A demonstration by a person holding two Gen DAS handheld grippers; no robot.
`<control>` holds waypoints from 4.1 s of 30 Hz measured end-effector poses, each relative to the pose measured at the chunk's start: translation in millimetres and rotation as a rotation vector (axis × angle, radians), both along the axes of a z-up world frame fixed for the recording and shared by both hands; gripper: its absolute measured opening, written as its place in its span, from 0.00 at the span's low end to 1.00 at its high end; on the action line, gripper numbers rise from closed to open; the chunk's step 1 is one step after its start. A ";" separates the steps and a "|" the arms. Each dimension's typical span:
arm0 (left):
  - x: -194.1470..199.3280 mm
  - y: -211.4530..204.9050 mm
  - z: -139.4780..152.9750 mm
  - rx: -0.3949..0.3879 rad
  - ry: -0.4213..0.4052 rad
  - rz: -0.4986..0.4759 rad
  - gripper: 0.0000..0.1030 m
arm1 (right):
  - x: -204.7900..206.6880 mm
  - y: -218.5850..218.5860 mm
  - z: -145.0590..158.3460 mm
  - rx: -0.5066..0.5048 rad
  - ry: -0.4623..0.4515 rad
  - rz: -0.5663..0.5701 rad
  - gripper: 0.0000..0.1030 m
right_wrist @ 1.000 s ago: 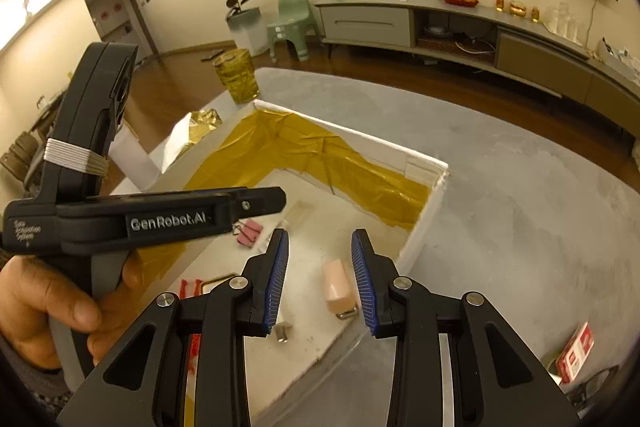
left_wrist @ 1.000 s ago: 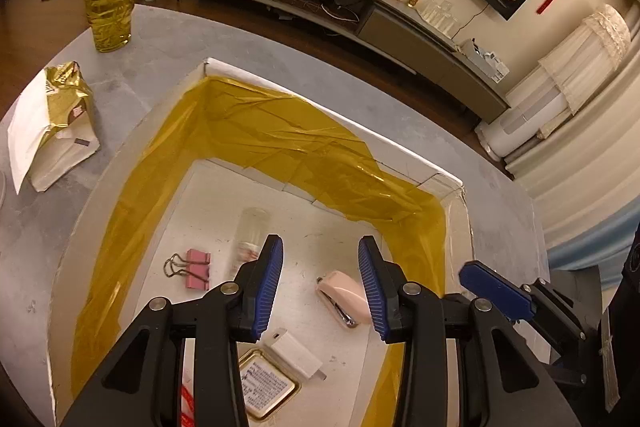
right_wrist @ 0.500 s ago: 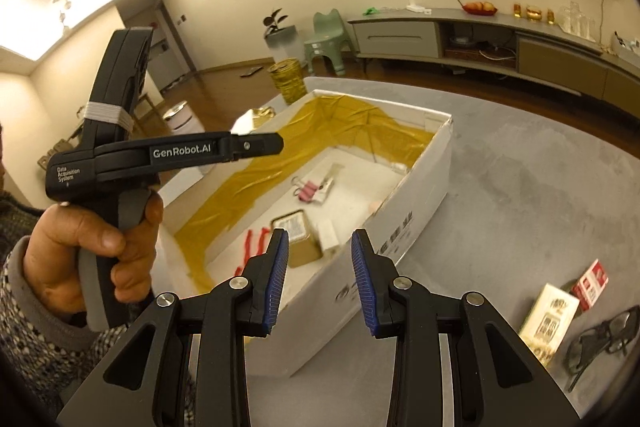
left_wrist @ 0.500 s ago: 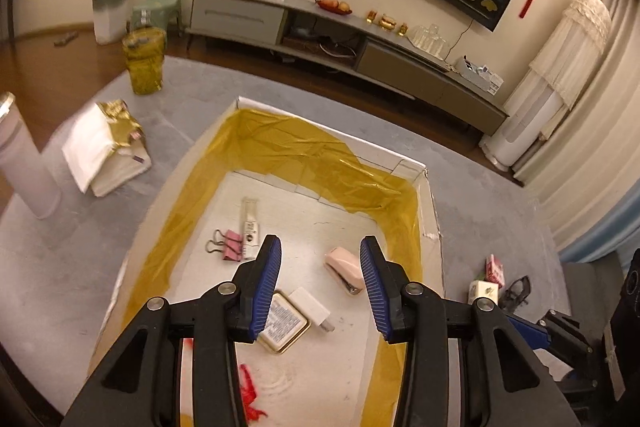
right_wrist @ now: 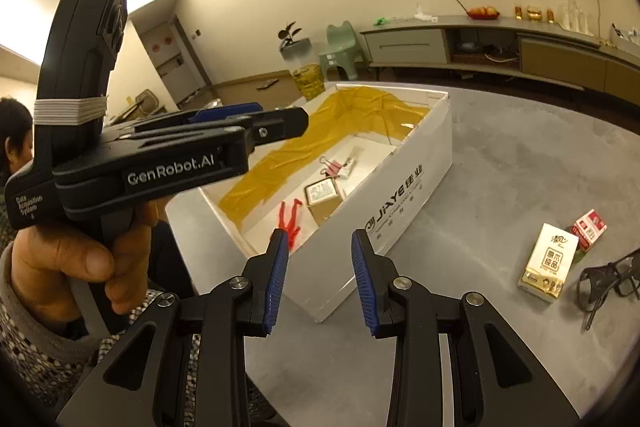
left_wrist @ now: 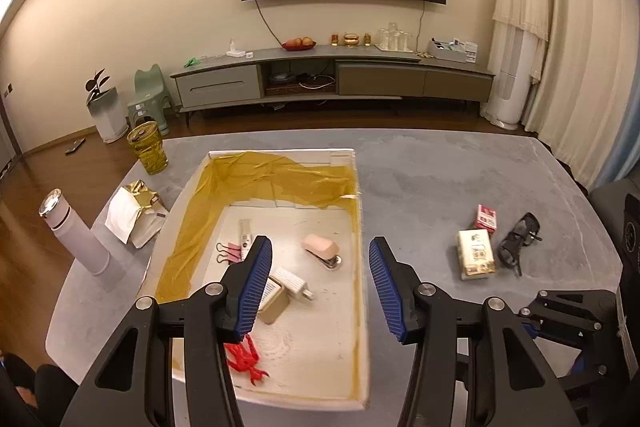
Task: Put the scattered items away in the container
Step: 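Move both open tools back to the remaining items on the table, then grasp the black glasses with the right tool while the left tool grasps the tissue pack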
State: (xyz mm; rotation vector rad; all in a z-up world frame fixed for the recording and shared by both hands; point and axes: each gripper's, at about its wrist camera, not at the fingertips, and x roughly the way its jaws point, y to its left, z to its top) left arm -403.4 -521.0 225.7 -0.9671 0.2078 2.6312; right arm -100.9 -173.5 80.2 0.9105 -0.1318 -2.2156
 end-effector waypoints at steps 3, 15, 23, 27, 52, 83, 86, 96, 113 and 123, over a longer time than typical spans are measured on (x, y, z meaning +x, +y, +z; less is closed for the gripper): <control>13.5 5.2 4.5 -0.003 0.007 0.001 0.51 | 12.1 5.9 4.1 -0.016 0.011 0.004 0.34; 62.5 17.1 10.4 -0.006 0.015 0.003 0.53 | 45.8 30.5 12.2 -0.046 0.040 -0.007 0.34; 83.6 29.6 -11.3 0.025 -0.039 -0.007 0.56 | 59.4 61.8 12.5 -0.053 0.039 -0.051 0.34; 90.6 45.2 -21.6 0.019 -0.060 -0.029 0.56 | 61.7 82.6 11.4 -0.060 0.025 -0.093 0.34; 83.6 123.8 -75.3 0.006 -0.141 -0.163 0.56 | 48.7 148.6 -3.5 -0.049 -0.064 -0.270 0.34; -37.7 221.3 -151.8 0.018 -0.283 -0.291 0.62 | -45.5 223.4 -70.2 -0.038 -0.321 -0.569 0.34; -48.3 223.9 -159.1 0.034 -0.293 -0.291 0.62 | -55.2 231.4 -81.7 -0.047 -0.360 -0.620 0.34; -70.5 216.9 -179.0 0.144 -0.366 -0.279 0.63 | -86.2 263.9 -110.1 -0.129 -0.432 -0.814 0.45; -72.2 211.8 -178.0 0.139 -0.376 -0.303 0.54 | -99.6 238.7 -104.9 0.061 -0.328 -0.765 0.16; -54.7 210.7 -170.6 0.129 -0.351 -0.322 0.50 | -85.9 236.5 -98.7 0.039 -0.323 -0.722 0.13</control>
